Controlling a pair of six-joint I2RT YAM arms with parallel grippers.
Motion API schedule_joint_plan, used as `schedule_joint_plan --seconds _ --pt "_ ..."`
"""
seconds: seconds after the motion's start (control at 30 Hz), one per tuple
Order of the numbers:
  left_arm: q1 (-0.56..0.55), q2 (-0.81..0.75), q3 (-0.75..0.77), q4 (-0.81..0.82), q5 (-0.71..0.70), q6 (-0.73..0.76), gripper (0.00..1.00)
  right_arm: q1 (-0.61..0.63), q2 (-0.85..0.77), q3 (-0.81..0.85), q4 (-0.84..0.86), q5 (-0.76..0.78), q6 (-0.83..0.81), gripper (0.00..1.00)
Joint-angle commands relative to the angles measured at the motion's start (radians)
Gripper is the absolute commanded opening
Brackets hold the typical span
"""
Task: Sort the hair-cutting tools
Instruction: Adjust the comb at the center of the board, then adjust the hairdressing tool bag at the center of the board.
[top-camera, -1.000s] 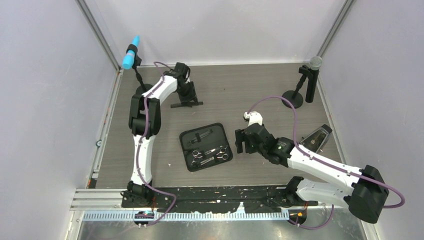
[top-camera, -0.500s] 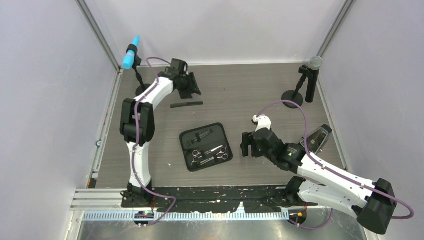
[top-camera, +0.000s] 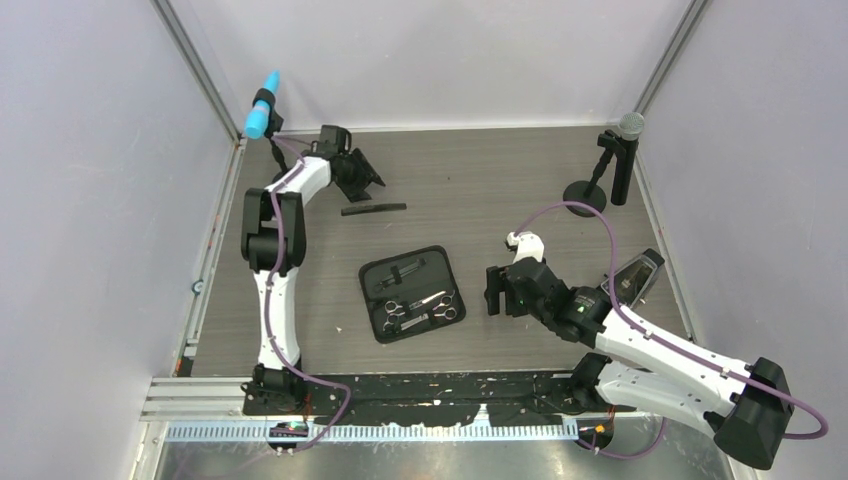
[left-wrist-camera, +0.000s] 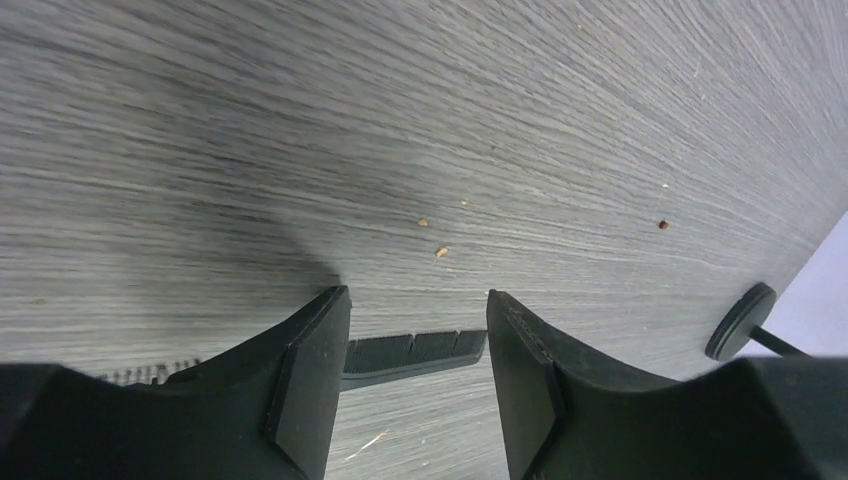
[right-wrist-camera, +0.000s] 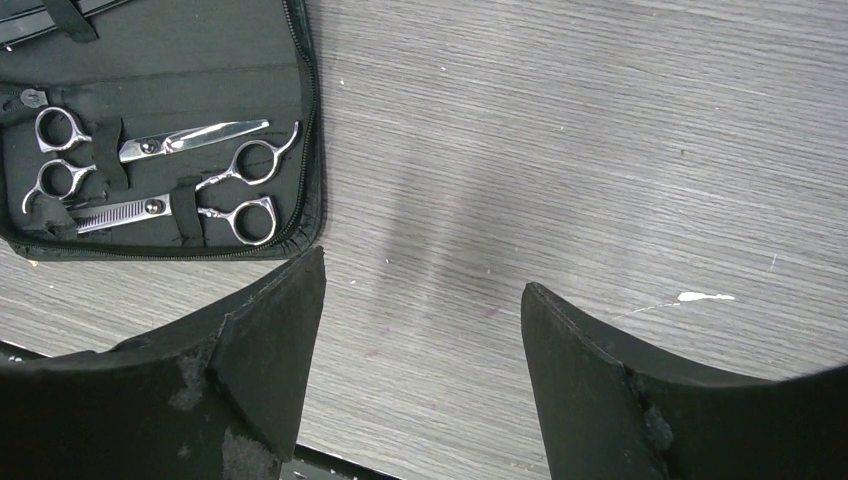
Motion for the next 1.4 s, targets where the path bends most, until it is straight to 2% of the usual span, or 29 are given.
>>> schedule_joint_plan --seconds 0.0,0.2,0.33,0.6,0.73,0.87,1.0,1.2,1.37 --pt "-0.011 0.000 0.009 -0.021 0.033 -0.014 0.54 -0.003 -0.004 0.041 -0.004 0.010 0.013 0.78" --pt "-0.043 -0.022 0.015 -0.118 -0.008 0.041 0.52 -0.003 -0.024 0.038 -0.003 0.001 0.020 0.78" --pt "-0.059 -0.065 -0.052 -0.133 -0.016 0.066 0.52 -0.004 0.017 0.051 0.042 -0.028 -0.008 0.80" --pt "-0.061 -0.176 -0.234 -0.098 -0.020 0.096 0.51 -0.008 0.349 0.227 0.111 -0.058 -0.091 0.80" --pt "-0.060 -0.214 -0.291 -0.094 -0.033 0.104 0.51 -0.032 0.550 0.320 0.196 -0.108 -0.116 0.76" --pt "-0.059 -0.237 -0.326 -0.087 -0.039 0.102 0.51 -0.052 0.730 0.424 0.220 -0.173 -0.121 0.64" --pt "-0.058 -0.243 -0.337 -0.089 -0.041 0.101 0.51 -0.070 0.835 0.463 0.239 -0.165 -0.101 0.49" --pt "-0.053 -0.267 -0.349 -0.096 -0.049 0.109 0.50 -0.141 0.874 0.399 0.274 -0.126 -0.042 0.20" --pt "-0.046 -0.294 -0.403 -0.081 -0.058 0.083 0.50 -0.223 0.841 0.338 0.272 -0.097 -0.015 0.07"
